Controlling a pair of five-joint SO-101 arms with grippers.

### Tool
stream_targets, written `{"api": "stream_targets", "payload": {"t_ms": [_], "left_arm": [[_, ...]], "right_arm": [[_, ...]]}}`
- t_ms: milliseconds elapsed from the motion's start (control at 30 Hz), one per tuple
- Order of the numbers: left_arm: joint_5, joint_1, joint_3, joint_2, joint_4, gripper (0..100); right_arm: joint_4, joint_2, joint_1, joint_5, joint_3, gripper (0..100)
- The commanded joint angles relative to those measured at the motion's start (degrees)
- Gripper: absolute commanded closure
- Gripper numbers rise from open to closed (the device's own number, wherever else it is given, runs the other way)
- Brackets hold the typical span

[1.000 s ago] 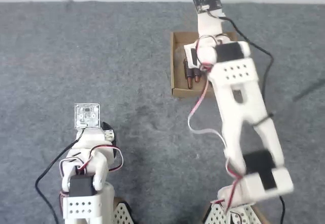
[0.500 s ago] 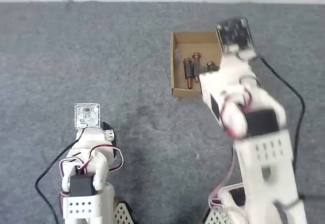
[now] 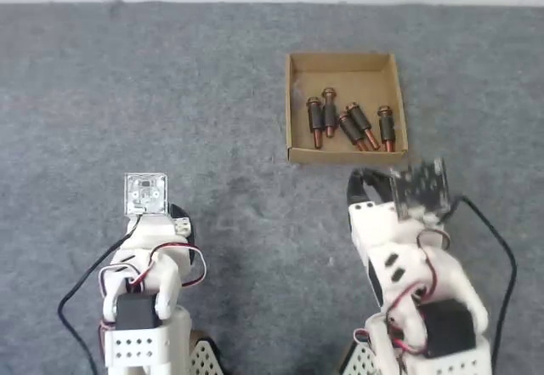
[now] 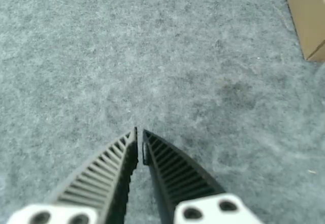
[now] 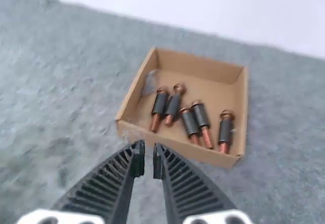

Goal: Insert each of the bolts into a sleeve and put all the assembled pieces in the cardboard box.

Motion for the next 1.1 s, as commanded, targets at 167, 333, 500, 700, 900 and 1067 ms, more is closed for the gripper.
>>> {"api": "stream_targets", "payload": {"t_ms": [167, 333, 500, 700, 900, 1067], "left_arm": [[-0.3, -0.2, -2.3, -1.2, -1.1, 99], [-0.1, -0.2, -2.4, -1.2, -1.5, 99], [-0.2, -0.1, -1.5, -1.3, 0.2, 99], [-0.2, -0.2, -0.7, -1.2, 0.6, 99], [-0.3, -0.2, -0.6, -1.2, 3.3, 99], [-0.3, -0.5, -0.6, -1.2, 5.7, 99]], "right_arm": [[-11.9, -5.5, 11.5, 4.4, 18.6, 99.1], [-12.3, -5.6, 13.6, 3.8, 26.1, 99.1], [-8.0, -5.6, 13.4, -2.6, 28.6, 99.1], [-0.2, -5.6, 13.2, -5.0, 29.1, 99.1], [5.6, -5.6, 13.2, -5.0, 30.0, 99.1], [6.9, -5.6, 13.2, -5.0, 31.8, 99.1]]}}
